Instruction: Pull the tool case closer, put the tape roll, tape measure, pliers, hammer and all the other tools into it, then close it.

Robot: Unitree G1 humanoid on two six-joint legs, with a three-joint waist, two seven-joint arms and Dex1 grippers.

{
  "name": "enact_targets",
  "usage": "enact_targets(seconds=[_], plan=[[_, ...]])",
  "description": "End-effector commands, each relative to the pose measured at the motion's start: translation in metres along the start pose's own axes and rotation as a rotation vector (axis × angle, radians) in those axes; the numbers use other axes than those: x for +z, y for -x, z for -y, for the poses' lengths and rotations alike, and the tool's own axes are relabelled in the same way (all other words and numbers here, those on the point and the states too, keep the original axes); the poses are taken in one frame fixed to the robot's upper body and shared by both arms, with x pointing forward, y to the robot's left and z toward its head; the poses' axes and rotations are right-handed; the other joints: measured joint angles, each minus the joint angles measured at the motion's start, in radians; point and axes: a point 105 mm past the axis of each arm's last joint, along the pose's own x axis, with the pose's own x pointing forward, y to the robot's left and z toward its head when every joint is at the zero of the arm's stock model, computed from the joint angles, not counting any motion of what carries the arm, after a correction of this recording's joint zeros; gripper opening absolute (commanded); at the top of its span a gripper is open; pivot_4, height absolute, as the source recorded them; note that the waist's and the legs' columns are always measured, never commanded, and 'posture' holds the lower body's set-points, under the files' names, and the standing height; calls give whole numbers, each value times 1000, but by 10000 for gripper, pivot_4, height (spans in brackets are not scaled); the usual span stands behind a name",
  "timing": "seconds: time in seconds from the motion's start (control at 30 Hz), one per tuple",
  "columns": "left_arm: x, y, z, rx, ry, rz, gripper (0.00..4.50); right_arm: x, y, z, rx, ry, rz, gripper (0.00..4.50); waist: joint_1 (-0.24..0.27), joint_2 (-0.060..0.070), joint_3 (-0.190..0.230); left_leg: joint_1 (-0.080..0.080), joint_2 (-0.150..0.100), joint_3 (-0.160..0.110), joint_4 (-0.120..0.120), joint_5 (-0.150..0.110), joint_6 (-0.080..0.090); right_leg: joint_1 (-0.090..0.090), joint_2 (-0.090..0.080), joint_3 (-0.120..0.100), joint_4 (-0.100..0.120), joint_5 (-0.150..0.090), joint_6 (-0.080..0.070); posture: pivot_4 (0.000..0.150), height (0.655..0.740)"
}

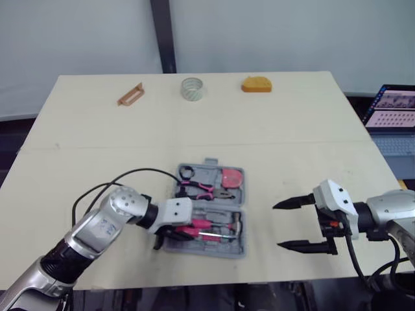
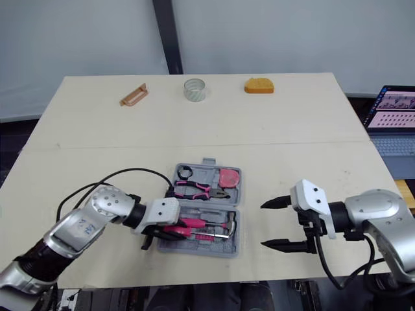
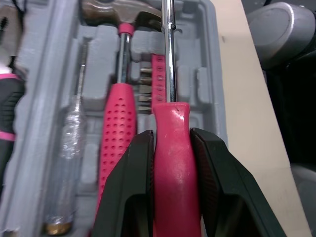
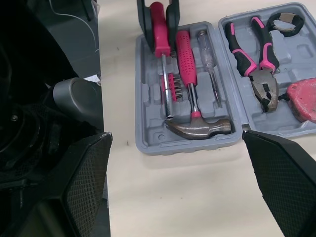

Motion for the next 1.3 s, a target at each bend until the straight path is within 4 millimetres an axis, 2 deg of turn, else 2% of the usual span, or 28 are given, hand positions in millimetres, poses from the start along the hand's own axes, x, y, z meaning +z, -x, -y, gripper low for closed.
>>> enact_targets(seconds=[0.03, 0.6, 0.97, 1.3], plan=[[9, 0, 5, -16, -37, -11, 6451, 8, 1, -1, -2, 40, -3, 45000, 0, 0, 0, 0, 0, 0, 0, 0, 0, 0, 0, 0, 0, 0, 0, 1500, 7400], [11, -11, 11, -13, -6, -102, 6451, 7, -4, 0, -5, 33, -2, 45000, 1, 0, 0, 0, 0, 0, 1, 0, 0, 0, 0, 0, 1, 0, 0, 1500, 7400], [17, -22, 13, -6, 4, -111, 6451, 6, -5, 0, -11, 30, -1, 45000, 2, 0, 0, 0, 0, 0, 2, 0, 0, 1, 0, 0, 1, 0, 0, 1500, 7400], [16, -24, 14, -12, -2, -121, 6451, 5, -5, 0, -12, 29, -3, 45000, 2, 0, 0, 0, 0, -1, 3, 0, 0, 1, 0, 0, 1, 0, 0, 1500, 7400]])
